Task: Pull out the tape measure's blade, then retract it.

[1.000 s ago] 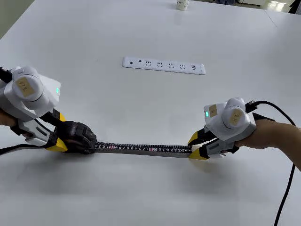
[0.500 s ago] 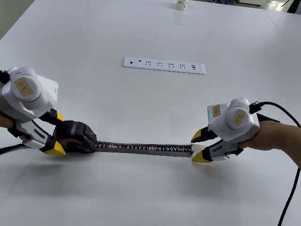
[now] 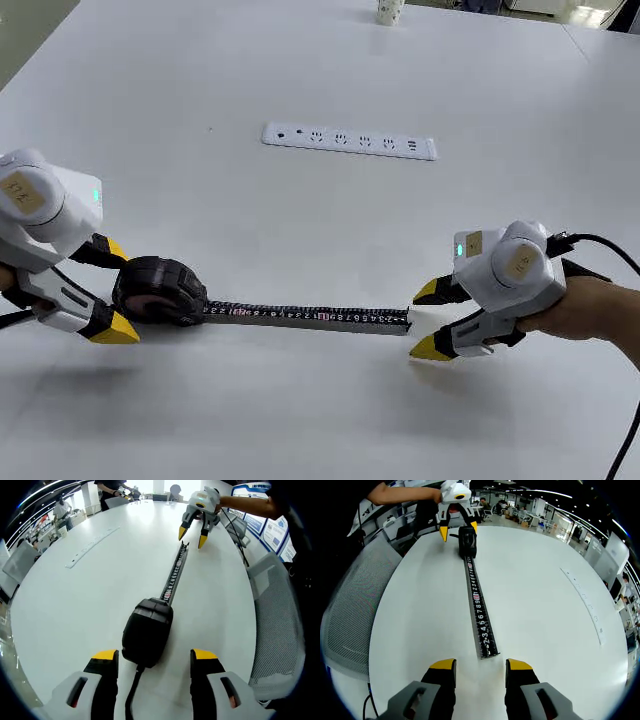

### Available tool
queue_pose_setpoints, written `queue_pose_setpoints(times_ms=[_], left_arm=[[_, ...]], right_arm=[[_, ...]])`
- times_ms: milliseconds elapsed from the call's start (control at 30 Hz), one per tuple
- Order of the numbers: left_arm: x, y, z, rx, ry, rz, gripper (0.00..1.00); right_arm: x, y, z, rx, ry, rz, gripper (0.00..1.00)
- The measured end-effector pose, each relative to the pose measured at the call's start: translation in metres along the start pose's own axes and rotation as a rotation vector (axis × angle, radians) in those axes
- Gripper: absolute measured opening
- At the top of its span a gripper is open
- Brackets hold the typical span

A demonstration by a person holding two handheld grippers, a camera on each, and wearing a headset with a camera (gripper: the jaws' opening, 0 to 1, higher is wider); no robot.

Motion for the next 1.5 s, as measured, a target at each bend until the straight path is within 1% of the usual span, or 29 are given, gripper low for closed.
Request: queue_pose_setpoints(times_ms=[200,300,367,400,500,600,733,767,900,1000,1067,1133,1233,1300,1433,1500], left_arm=[[-0.007,0.002,-0.003,-0.051,0.055,0.011,0.58],[-0.010,0.003,-0.006,-0.064,0.075,0.023,0.59],[-0.014,0.004,-0.007,-0.082,0.096,0.025,0.61],[-0.014,0.004,-0.007,-0.090,0.105,0.028,0.61],[-0.018,0.005,-0.009,-0.113,0.132,0.035,0.61],[-0.024,0.005,-0.012,-0.128,0.154,0.040,0.62],[-0.029,0.005,-0.017,-0.145,0.189,0.049,0.64],[-0.030,0.005,-0.017,-0.150,0.196,0.048,0.64],[-0.034,0.005,-0.019,-0.184,0.234,0.073,0.68],[-0.037,0.007,-0.020,-0.223,0.265,0.079,0.70],[-0.039,0.007,-0.021,-0.237,0.275,0.080,0.70],[-0.039,0.007,-0.022,-0.251,0.290,0.089,0.71],[-0.041,0.009,-0.021,-0.280,0.314,0.096,0.72],[-0.045,0.009,-0.022,-0.279,0.331,0.097,0.72],[-0.051,0.010,-0.021,-0.302,0.350,0.106,0.74],[-0.055,0.009,-0.021,-0.308,0.356,0.118,0.75]], right_arm=[[0.007,0.002,0.002,-0.012,-0.032,-0.021,0.38],[0.010,0.003,0.002,-0.021,-0.053,-0.037,0.39],[0.013,0.004,0.003,-0.024,-0.064,-0.041,0.40],[0.014,0.003,0.002,-0.022,-0.067,-0.043,0.40],[0.016,0.004,0.003,-0.036,-0.090,-0.062,0.42],[0.021,0.004,0.005,-0.041,-0.107,-0.066,0.44],[0.027,0.003,0.005,-0.047,-0.125,-0.072,0.46],[0.028,0.003,0.006,-0.051,-0.129,-0.077,0.47],[0.031,0.003,0.008,-0.067,-0.158,-0.100,0.50],[0.033,0.005,0.011,-0.086,-0.183,-0.128,0.53],[0.035,0.006,0.014,-0.093,-0.191,-0.140,0.54],[0.036,0.007,0.017,-0.112,-0.199,-0.163,0.55],[0.039,0.008,0.020,-0.129,-0.222,-0.178,0.56],[0.043,0.009,0.022,-0.136,-0.233,-0.182,0.57],[0.047,0.008,0.025,-0.150,-0.248,-0.194,0.58],[0.049,0.009,0.028,-0.158,-0.260,-0.204,0.59]])
Point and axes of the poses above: the centre of the closed fingertips' face, and the gripper's own axes: y roughly backward along the fingers, x roughly to its left, z roughly out of its top, the point moved 3 cm from there along y, roughly backward along the fingers, and after that the axes turned 12 degrees about y, right-handed, at the moved point
